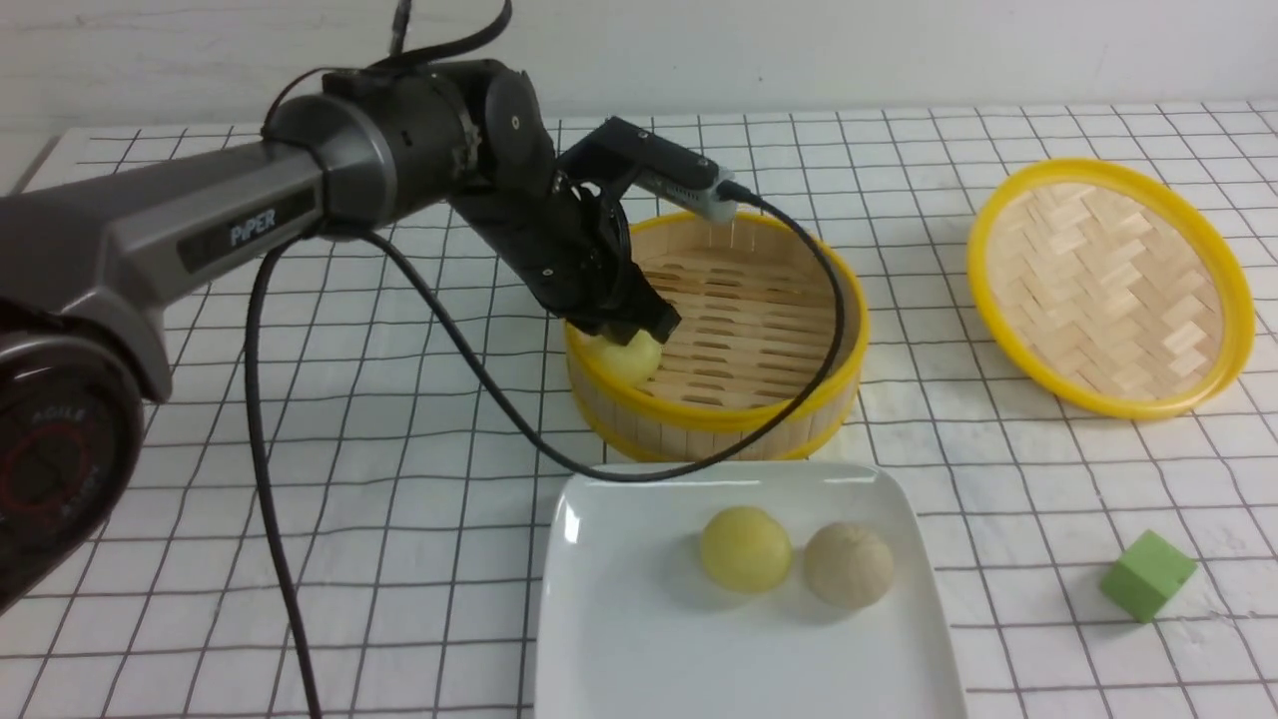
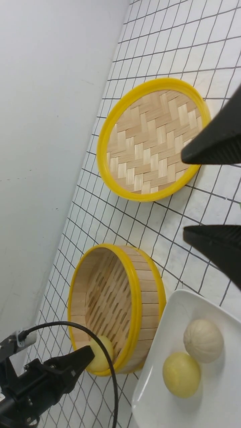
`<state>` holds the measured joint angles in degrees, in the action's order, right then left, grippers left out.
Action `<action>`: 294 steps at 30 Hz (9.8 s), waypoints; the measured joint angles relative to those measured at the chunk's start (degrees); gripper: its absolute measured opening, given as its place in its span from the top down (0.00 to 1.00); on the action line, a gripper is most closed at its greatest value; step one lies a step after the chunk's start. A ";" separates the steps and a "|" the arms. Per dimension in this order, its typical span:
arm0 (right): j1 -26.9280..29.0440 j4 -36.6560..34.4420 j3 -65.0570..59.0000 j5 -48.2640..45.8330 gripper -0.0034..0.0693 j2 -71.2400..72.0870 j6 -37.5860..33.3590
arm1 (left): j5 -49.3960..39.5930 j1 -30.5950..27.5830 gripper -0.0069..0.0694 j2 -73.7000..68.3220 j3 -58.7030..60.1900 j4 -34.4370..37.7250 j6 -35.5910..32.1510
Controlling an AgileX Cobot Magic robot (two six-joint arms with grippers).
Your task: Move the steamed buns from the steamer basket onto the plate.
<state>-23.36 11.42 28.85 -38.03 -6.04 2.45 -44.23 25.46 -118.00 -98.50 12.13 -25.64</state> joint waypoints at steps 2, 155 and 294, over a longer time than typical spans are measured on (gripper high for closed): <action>0.00 0.00 0.00 0.00 0.57 0.00 0.00 | -1.69 0.00 0.88 1.11 -1.85 -0.43 0.00; 0.00 -4.77 4.06 1.71 0.57 2.94 0.00 | 3.49 9.49 0.37 95.01 60.56 -46.45 40.15; 30.27 -22.30 -30.11 15.23 0.62 7.22 -12.02 | 14.80 9.49 0.44 95.01 60.72 -45.79 44.67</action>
<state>6.91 -10.88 -1.26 -22.79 1.18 -9.57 -29.42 34.94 -22.99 -37.78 -33.66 19.03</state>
